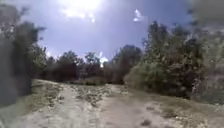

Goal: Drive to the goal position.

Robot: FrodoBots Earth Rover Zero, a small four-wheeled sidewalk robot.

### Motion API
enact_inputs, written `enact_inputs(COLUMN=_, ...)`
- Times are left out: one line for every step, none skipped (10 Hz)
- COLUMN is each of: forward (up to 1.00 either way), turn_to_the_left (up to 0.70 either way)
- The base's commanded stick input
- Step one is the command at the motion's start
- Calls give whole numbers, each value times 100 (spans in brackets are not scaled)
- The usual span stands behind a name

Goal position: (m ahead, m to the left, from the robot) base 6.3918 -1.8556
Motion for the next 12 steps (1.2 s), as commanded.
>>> enact_inputs(forward=85, turn_to_the_left=4)
enact_inputs(forward=85, turn_to_the_left=4)
enact_inputs(forward=85, turn_to_the_left=4)
enact_inputs(forward=85, turn_to_the_left=4)
enact_inputs(forward=85, turn_to_the_left=4)
enact_inputs(forward=85, turn_to_the_left=4)
enact_inputs(forward=85, turn_to_the_left=4)
enact_inputs(forward=85, turn_to_the_left=4)
enact_inputs(forward=85, turn_to_the_left=4)
enact_inputs(forward=85, turn_to_the_left=4)
enact_inputs(forward=85, turn_to_the_left=4)
enact_inputs(forward=85, turn_to_the_left=4)
